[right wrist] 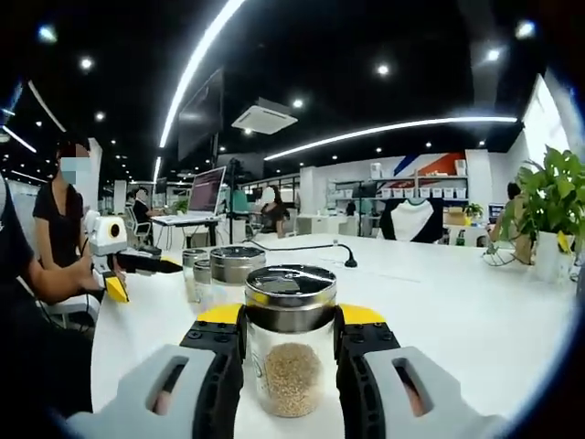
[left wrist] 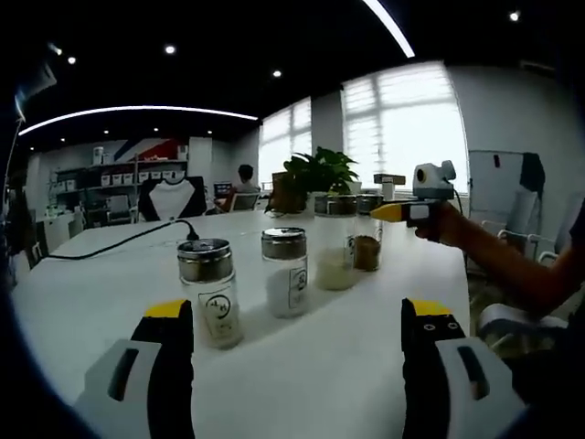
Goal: Rotate the seasoning bottle until the label or dispensing opening points toward the visible target arrow and the bottle remains upright within the marked orientation range
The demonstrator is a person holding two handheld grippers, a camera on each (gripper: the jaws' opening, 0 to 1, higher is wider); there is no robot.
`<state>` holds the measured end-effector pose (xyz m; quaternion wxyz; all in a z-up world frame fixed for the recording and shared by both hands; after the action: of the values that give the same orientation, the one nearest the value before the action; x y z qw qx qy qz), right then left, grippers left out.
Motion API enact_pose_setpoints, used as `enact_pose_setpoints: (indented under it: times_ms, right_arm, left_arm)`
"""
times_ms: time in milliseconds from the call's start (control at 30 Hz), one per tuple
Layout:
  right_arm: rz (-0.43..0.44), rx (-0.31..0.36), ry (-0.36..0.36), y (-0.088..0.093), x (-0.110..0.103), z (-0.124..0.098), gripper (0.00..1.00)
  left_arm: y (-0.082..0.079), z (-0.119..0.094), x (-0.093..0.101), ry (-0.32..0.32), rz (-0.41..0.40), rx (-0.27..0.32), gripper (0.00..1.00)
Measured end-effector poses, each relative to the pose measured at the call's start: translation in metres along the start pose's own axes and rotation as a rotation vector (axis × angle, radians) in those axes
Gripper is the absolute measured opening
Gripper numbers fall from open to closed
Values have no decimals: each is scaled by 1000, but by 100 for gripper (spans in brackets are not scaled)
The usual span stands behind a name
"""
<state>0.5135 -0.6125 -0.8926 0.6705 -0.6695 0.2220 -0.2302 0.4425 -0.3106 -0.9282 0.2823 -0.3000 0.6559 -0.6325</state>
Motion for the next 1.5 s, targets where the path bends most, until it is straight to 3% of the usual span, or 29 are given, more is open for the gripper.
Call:
enact_pose_setpoints:
  times_ms: [533,1267,1500]
  right_arm:
    - [-23,28,-88,0,8,-4,36]
    - [-17,11,-80,-1,9,-4,36]
    - [-56,11,-41,-1,5,-3,37]
  left_arm:
    - [5,-1,1,2,-7,-12,99]
    - [8,-1,-1,-5,-11,-17,99]
    - [8,-2,-1,-11,-7,-14,99]
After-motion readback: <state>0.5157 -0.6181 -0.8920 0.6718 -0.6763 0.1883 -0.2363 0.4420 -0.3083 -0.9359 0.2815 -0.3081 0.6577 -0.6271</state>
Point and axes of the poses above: the point that each gripper's makers call its tool centre point, and the gripper's own axes: z roughly forward along the fingers, x roughly to its right, y roughly out of its underside, the point moved 7 cm from there along -z, roughly backward along the fingers, and after that the axes turned 4 degrees about x, right-handed, at the moved point
